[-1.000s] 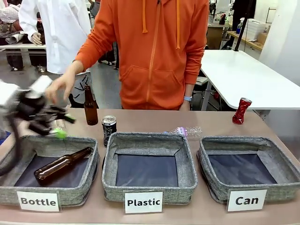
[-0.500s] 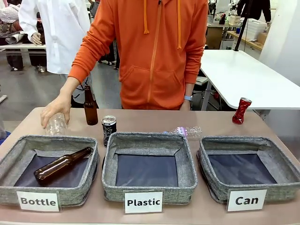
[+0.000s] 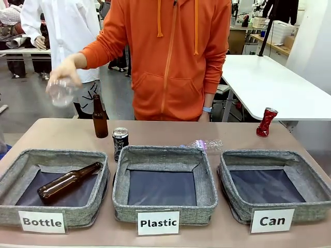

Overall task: Sort the can waste into the basket.
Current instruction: Pick up the can waste from the table and place it in the right Fabric basket.

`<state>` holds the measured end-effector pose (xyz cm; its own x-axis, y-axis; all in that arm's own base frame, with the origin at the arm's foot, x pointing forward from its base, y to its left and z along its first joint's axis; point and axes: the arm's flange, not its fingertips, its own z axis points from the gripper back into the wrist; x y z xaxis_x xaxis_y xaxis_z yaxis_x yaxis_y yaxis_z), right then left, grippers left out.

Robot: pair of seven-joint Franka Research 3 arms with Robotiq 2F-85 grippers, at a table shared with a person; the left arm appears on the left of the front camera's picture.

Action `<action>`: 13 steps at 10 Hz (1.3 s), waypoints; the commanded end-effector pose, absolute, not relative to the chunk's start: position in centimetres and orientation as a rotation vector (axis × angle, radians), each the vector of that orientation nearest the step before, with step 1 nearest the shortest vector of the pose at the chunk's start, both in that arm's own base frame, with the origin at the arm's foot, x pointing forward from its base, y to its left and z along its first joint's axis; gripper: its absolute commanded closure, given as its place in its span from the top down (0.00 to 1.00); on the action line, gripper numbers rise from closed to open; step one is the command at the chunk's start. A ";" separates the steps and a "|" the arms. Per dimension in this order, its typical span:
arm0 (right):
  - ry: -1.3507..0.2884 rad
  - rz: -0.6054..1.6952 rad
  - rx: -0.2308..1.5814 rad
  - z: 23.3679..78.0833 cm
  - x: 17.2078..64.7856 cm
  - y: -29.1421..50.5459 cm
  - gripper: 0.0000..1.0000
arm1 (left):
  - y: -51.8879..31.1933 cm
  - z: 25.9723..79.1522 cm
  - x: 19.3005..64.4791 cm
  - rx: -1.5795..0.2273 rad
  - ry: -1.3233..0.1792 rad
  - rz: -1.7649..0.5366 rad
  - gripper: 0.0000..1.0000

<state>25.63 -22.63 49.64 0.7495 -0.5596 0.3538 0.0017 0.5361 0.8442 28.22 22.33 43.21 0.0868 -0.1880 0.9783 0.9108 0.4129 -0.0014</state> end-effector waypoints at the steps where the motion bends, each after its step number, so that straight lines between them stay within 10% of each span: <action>1: -0.690 -0.342 0.971 49.7 25.8 -22.7 1.00 | 21.0 43.7 31.6 -0.751 -1.206 -0.933 1.00; 13: -0.690 -0.342 0.971 49.7 25.8 -22.7 1.00 | -0.6 42.5 51.1 -0.748 -0.939 -1.289 1.00</action>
<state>25.64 -22.60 49.68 0.7491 -0.5594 0.3550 0.0002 0.5361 0.8442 48.91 -1.59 42.56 0.0208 -0.4185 0.9080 0.9843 0.1679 0.0548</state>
